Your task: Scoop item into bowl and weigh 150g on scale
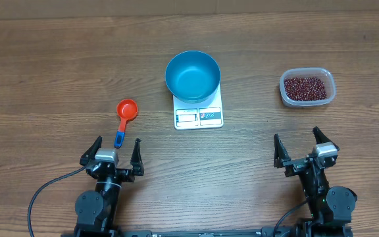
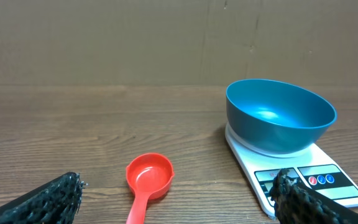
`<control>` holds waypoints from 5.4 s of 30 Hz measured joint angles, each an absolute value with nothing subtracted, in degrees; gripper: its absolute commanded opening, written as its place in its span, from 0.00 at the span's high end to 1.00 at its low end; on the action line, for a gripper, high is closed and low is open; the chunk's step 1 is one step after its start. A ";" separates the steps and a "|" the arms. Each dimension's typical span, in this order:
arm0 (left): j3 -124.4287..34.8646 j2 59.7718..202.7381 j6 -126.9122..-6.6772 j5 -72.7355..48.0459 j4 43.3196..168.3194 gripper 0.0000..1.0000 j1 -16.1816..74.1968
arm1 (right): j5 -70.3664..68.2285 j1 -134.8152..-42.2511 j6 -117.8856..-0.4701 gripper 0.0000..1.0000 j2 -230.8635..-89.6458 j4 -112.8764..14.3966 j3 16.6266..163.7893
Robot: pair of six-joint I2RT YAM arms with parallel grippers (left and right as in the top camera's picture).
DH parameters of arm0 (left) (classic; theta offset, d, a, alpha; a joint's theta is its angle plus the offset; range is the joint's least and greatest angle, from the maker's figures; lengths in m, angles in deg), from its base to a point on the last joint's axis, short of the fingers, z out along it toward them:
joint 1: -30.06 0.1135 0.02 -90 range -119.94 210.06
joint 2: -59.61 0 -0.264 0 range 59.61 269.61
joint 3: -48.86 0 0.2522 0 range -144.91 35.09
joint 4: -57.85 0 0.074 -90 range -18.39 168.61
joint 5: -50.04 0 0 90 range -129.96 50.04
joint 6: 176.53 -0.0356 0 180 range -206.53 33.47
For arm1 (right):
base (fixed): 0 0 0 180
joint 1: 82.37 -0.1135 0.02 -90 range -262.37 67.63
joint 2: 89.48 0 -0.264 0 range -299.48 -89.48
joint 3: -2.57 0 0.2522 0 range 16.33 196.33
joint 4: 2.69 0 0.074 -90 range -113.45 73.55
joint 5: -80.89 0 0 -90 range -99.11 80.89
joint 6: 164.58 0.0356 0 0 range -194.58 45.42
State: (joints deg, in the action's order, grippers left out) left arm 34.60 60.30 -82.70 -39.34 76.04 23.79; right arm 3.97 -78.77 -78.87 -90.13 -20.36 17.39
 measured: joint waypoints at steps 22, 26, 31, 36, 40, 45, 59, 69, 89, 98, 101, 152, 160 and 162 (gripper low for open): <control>34.01 60.30 -82.67 -39.80 77.39 0.01 23.79 | 3.99 -78.77 -78.87 0.00 -90.13 -20.38 17.37; 32.53 60.30 -82.67 -39.82 80.39 0.00 23.79 | 3.99 -78.77 -78.87 0.00 -90.13 -20.36 17.37; 30.08 60.30 -82.67 -41.06 83.73 0.00 23.79 | 3.97 -78.77 -78.89 0.00 -90.13 -20.38 17.37; 26.32 60.30 -82.67 -42.35 87.38 0.01 23.79 | 3.99 -78.77 -78.87 0.00 -90.13 -20.38 17.39; 23.85 60.30 -82.43 -42.84 89.07 0.01 23.79 | 3.99 -78.77 -78.87 0.00 -90.13 -20.36 17.37; 22.01 61.02 -81.58 -43.86 91.32 0.00 23.79 | 4.01 -78.77 -78.89 0.00 -90.13 -20.38 17.37; 9.90 83.27 -80.97 -44.54 92.87 0.00 23.79 | 3.99 -78.77 -78.89 0.00 -90.13 -20.40 17.37; -0.78 100.97 -80.97 -44.54 97.48 0.01 23.79 | 4.01 -78.77 -78.87 0.00 -90.13 -20.38 17.39; -20.72 120.58 -86.17 -42.97 113.79 0.00 27.64 | 3.99 -78.77 -78.85 0.00 -90.13 -20.38 17.37; -22.31 123.97 -91.00 -34.53 117.94 0.00 37.02 | 3.99 -78.77 -78.89 0.00 -90.13 -20.38 17.39; -22.55 124.80 -91.77 -32.58 120.10 0.00 39.40 | 3.99 -78.77 -78.87 0.00 -90.13 -20.40 17.37; -45.63 157.78 -97.71 -30.49 135.69 0.00 36.45 | 3.97 -78.77 -78.85 0.00 -90.13 -20.40 17.37; -45.63 159.99 -98.39 -30.51 135.64 0.00 34.26 | 3.97 -78.77 -78.89 0.00 -90.13 -20.40 17.37; -45.63 160.01 -98.56 -30.49 135.21 0.00 34.15 | 3.99 -78.75 -78.89 0.00 -90.10 -20.42 17.39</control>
State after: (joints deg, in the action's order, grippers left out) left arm -45.63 160.01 -98.56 -30.49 135.21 34.15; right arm 3.99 -78.75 -78.89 -90.10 -20.42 17.39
